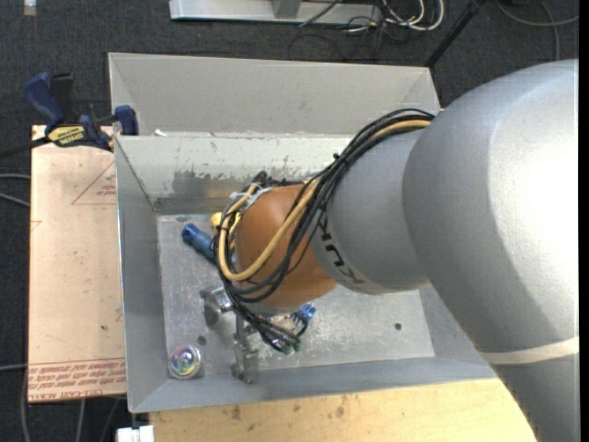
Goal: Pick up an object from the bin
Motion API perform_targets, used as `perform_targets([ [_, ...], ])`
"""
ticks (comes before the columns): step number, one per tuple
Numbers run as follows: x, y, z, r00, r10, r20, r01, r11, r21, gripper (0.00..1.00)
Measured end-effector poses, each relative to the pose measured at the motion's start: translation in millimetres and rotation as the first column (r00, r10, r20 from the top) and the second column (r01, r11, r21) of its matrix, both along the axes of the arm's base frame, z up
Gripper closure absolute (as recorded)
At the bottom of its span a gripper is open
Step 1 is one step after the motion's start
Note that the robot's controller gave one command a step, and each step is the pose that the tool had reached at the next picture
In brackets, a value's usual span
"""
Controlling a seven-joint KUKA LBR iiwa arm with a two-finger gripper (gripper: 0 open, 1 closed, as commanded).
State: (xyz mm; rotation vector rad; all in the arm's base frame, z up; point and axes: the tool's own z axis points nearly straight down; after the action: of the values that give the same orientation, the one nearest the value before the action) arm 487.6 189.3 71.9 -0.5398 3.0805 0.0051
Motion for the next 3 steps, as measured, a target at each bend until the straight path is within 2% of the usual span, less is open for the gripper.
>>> perform_targets([
  [1, 12.3, 49.0, 89.3, 0.997, 0.083, -0.003, -0.083, 0.997, 0.001, 0.0],
  [2, -2.1, 39.1, 1.7, 0.985, 0.175, -0.001, -0.175, 0.985, -0.003, 0.0],
  [3, 14.4, 58.4, -1.6, 0.86, 0.511, -0.015, -0.511, 0.86, -0.011, 0.0],
])
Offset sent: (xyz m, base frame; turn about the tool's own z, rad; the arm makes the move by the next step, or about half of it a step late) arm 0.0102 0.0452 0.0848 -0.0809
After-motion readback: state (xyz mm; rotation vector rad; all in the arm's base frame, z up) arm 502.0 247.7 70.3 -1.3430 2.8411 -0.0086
